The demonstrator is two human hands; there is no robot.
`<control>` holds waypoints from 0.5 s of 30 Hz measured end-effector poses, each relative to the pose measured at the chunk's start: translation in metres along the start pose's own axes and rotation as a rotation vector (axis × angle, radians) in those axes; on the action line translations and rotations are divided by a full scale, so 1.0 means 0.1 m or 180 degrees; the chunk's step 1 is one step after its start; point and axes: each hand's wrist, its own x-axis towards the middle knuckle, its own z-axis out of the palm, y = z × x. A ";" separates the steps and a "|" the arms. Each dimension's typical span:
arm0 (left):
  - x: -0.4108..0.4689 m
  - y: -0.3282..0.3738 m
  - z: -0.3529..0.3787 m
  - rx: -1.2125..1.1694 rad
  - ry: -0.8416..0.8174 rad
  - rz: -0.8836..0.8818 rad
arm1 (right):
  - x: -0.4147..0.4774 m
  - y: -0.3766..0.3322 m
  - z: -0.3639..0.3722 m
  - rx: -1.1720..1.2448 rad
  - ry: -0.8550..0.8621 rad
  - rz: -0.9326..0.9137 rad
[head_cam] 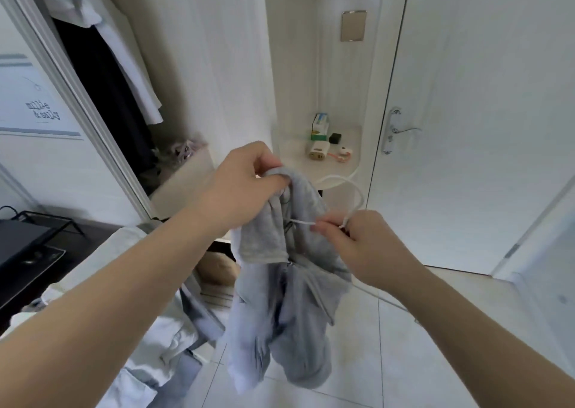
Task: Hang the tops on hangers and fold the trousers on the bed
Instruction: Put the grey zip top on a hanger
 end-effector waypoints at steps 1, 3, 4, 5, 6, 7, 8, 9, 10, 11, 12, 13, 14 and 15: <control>-0.06 0.04 0.09 -0.0118 -0.0074 -0.0092 | -0.04 0.07 0.08 0.0116 0.0115 0.0042; -0.16 0.06 0.23 -0.0255 -0.0238 -0.0333 | -0.15 0.19 0.14 0.0456 0.0499 0.0162; -0.21 0.05 0.28 -0.0358 -0.0338 -0.0508 | -0.21 0.22 0.11 0.0592 0.0664 0.0199; -0.25 0.03 0.31 -0.0463 -0.0431 -0.0666 | -0.28 0.24 0.08 0.0713 0.0802 0.0241; -0.29 0.01 0.33 -0.0525 -0.0476 -0.0766 | -0.35 0.26 0.04 0.0817 0.0912 0.0294; -0.30 -0.01 0.34 -0.0539 -0.0464 -0.0813 | -0.41 0.27 -0.01 0.0897 0.0996 0.0343; -0.31 -0.02 0.35 -0.0545 -0.0416 -0.0841 | -0.47 0.28 -0.04 0.0949 0.1062 0.0355; -0.32 -0.03 0.36 -0.0553 -0.0363 -0.0851 | -0.52 0.28 -0.07 0.0951 0.1116 0.0325; -0.35 -0.01 0.39 -0.0543 -0.0325 -0.0842 | -0.56 0.29 -0.07 0.0918 0.1168 0.0284; -0.37 0.01 0.42 -0.0522 -0.0304 -0.0797 | -0.59 0.31 -0.05 0.0882 0.1203 0.0267; -0.41 0.04 0.47 -0.0533 -0.0304 -0.0731 | -0.60 0.34 0.00 0.0852 0.1193 0.0273; -0.46 0.07 0.53 -0.0605 -0.0320 -0.0659 | -0.61 0.36 0.08 0.0830 0.1116 0.0288; -0.51 0.11 0.60 -0.0723 -0.0365 -0.0621 | -0.62 0.37 0.17 0.0845 0.0980 0.0288; -0.56 0.14 0.66 -0.0818 -0.0433 -0.0598 | -0.62 0.36 0.26 0.0912 0.0842 0.0264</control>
